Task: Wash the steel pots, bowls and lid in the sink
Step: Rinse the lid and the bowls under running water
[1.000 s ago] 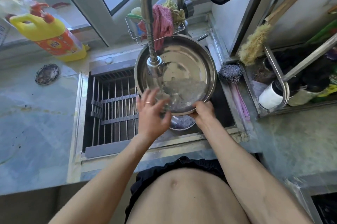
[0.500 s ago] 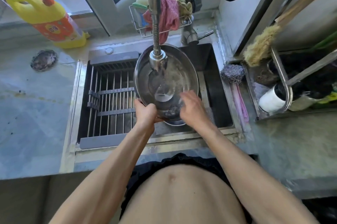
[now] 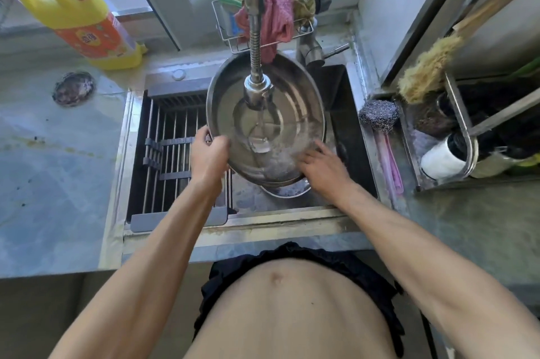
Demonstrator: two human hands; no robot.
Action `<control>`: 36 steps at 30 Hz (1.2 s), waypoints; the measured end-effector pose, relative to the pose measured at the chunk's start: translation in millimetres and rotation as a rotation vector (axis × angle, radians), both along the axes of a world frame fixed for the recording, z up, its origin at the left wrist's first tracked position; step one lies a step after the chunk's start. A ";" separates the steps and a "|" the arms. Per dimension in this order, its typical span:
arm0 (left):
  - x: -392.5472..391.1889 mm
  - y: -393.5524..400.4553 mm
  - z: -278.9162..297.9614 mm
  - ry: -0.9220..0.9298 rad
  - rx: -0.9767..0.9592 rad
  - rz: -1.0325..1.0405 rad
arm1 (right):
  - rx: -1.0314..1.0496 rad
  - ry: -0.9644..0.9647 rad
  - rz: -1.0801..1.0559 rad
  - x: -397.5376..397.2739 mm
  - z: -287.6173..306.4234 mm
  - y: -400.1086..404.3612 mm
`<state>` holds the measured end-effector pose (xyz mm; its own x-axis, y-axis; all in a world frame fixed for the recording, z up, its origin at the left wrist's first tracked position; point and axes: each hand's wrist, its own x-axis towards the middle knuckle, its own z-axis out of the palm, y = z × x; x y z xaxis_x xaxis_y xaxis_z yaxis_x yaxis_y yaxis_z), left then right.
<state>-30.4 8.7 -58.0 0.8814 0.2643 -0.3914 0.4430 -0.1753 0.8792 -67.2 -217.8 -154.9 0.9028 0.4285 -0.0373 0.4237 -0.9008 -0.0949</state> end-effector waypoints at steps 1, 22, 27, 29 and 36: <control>-5.9 -3.4 -5.0 -0.038 -0.006 0.030 | 0.042 -0.008 0.054 -0.3 2.6 1.6; -7.0 -3.8 -6.6 0.285 -0.072 -0.065 | -0.152 0.378 -0.039 10.5 -0.7 -13.0; 3.9 9.0 0.6 0.285 -0.031 -0.131 | -0.262 0.429 0.062 19.2 2.3 1.6; 3.8 6.6 -3.4 0.306 -0.029 -0.145 | -0.229 0.600 0.060 19.0 8.9 5.3; 4.0 7.0 -3.9 0.343 0.010 -0.132 | -0.063 0.963 0.023 14.6 28.5 -4.9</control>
<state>-26.4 15.7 -61.9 0.7258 0.1624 -0.6684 0.6851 -0.2582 0.6812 -52.6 -222.7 -126.4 0.4645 0.4175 -0.7810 0.2074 -0.9087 -0.3624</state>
